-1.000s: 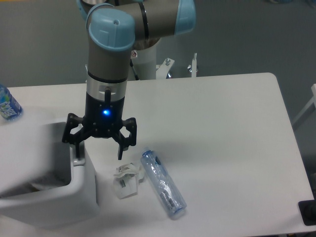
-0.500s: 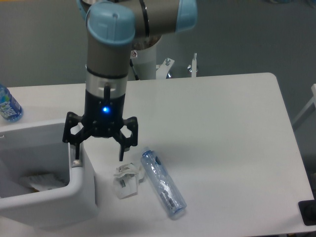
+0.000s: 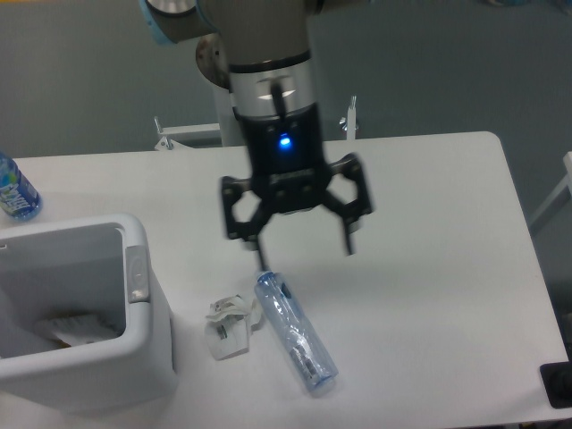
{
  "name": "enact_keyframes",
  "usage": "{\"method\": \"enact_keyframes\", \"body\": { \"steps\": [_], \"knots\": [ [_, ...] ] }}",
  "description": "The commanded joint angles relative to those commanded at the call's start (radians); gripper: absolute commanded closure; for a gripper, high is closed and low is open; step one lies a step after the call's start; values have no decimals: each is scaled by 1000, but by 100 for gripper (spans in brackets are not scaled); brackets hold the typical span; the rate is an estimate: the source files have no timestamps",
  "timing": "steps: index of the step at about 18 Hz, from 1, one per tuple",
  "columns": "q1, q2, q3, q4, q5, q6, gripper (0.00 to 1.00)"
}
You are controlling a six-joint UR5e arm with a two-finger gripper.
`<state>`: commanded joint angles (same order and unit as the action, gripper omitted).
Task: Open the trash can
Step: 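Lift the gripper up and away from the opened trash can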
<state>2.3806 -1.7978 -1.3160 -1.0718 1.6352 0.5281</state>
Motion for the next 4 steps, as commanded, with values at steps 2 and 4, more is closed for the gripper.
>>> {"method": "enact_keyframes", "body": {
  "steps": [2,4],
  "knots": [
    [9,23,-35,-37,5,162,0],
    [20,29,-69,-37,29,202,0]
  ]
}}
